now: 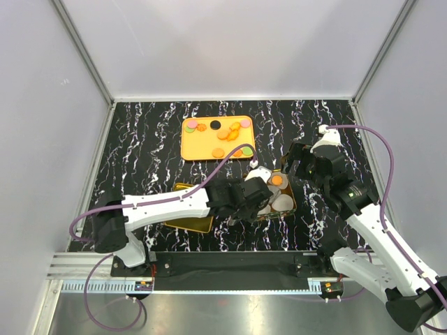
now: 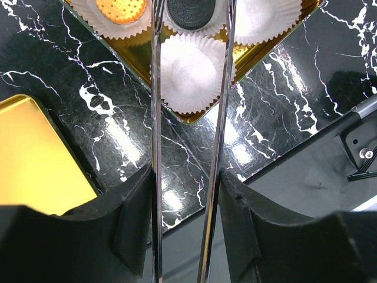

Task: Pack the cookies

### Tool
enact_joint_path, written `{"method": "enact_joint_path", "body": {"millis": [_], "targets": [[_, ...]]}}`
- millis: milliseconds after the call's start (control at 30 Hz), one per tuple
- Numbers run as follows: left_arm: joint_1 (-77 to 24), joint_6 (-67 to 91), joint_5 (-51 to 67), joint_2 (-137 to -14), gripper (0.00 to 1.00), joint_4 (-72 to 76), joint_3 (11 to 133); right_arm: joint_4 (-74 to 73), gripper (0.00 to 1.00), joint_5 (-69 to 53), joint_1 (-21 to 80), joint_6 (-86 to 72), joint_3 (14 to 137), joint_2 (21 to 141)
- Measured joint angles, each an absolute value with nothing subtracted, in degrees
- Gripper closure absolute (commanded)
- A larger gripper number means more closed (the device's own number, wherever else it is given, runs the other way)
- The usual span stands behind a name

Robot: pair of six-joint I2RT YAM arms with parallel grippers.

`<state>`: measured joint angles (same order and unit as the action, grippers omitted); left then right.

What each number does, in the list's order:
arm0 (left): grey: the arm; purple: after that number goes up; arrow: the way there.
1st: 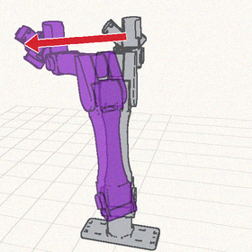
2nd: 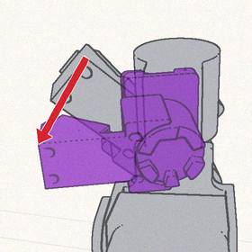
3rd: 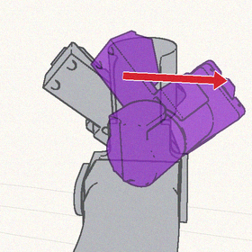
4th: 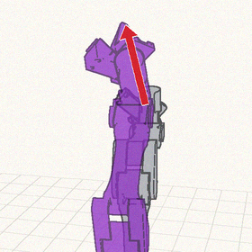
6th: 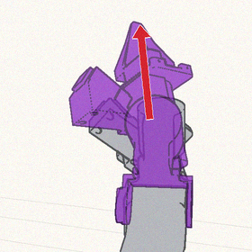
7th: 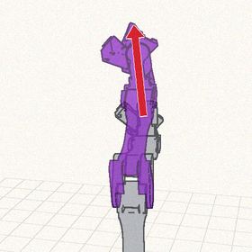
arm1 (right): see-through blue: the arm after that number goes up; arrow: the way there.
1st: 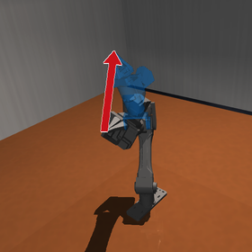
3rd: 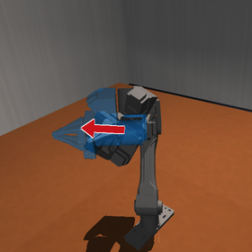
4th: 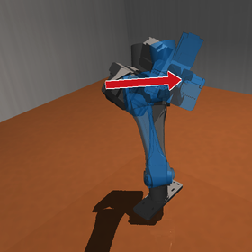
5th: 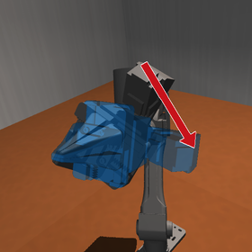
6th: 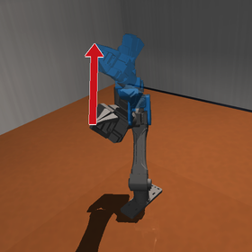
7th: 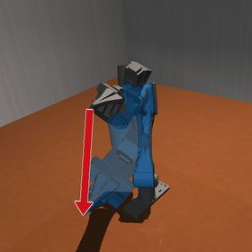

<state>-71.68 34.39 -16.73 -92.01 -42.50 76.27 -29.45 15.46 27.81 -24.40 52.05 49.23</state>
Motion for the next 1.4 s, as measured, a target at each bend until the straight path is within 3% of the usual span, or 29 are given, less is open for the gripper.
{"method": "enact_joint_path", "body": {"millis": [433,733,1033,1400], "targets": [[-70.11,33.41,-17.50,-89.27,0.51,-43.53,76.49,-29.45,0.00,15.49,27.81,-24.40,52.03,49.15],[-52.49,30.94,-20.14,-82.70,0.51,-43.68,78.52,-29.41,0.00,15.42,27.81,-24.40,52.03,49.04],[-39.22,26.70,-20.38,-93.03,0.51,-42.81,84.55,-29.43,0.00,15.35,27.81,-24.40,52.03,49.04],[-37.45,25.47,-17.19,-96.14,0.50,-41.39,81.23,-29.36,0.00,15.27,27.81,-24.40,51.27,48.51]]}}
